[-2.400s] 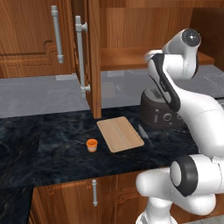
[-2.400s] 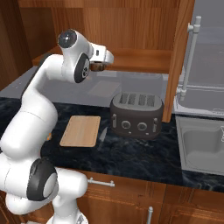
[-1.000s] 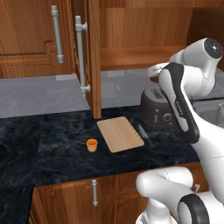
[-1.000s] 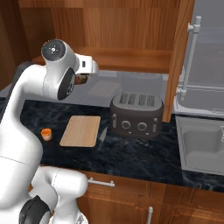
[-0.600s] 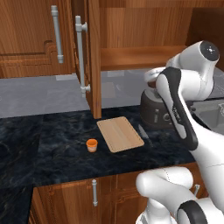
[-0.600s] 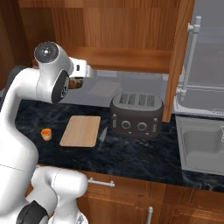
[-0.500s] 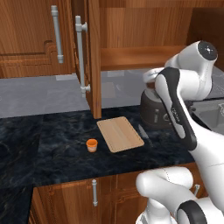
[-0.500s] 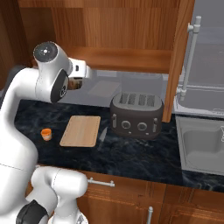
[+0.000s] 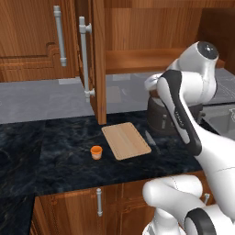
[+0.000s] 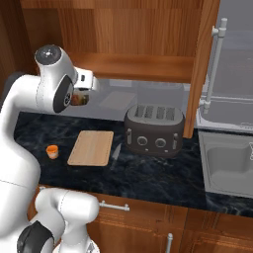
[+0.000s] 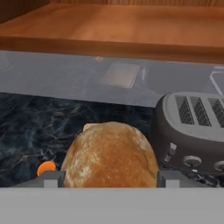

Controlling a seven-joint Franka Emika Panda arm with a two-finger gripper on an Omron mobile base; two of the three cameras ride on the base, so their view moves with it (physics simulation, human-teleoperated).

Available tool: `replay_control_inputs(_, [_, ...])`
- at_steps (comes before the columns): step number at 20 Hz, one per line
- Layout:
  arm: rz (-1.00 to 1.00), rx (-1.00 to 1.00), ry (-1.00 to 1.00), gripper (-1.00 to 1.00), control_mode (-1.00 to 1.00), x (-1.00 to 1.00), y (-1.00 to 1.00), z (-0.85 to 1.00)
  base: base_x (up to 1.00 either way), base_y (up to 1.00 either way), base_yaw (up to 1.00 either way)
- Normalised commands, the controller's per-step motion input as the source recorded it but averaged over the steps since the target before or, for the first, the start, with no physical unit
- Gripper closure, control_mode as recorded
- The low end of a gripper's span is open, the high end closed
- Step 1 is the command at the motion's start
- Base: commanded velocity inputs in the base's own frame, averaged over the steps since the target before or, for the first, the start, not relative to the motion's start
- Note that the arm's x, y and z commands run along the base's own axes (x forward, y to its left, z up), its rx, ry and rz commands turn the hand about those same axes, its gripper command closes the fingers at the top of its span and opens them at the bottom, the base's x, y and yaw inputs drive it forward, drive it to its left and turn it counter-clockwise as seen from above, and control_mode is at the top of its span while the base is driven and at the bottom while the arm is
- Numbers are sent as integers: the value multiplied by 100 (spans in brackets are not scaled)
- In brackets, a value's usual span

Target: Pick the bread, place it on the cutting board, pick the jam, place it on the counter, and close the cabinet.

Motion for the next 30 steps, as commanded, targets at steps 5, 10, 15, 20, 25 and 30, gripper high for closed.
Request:
replay_control_inputs(5, [0,0,8,100,-100,0,11,-24,0,0,0])
replay_control_inputs(10, [0,0,3,100,-100,9,14,-32,0,0,0])
replay_control_inputs(15, [0,0,0,100,-100,20,17,-29,0,0,0])
replay_control_inputs(20, [0,0,0,100,-100,23,17,-32,0,0,0])
replay_control_inputs(25, [0,0,0,100,-100,16,6,-29,0,0,0])
replay_control_inputs(30, [0,0,0,100,-100,11,0,-27,0,0,0])
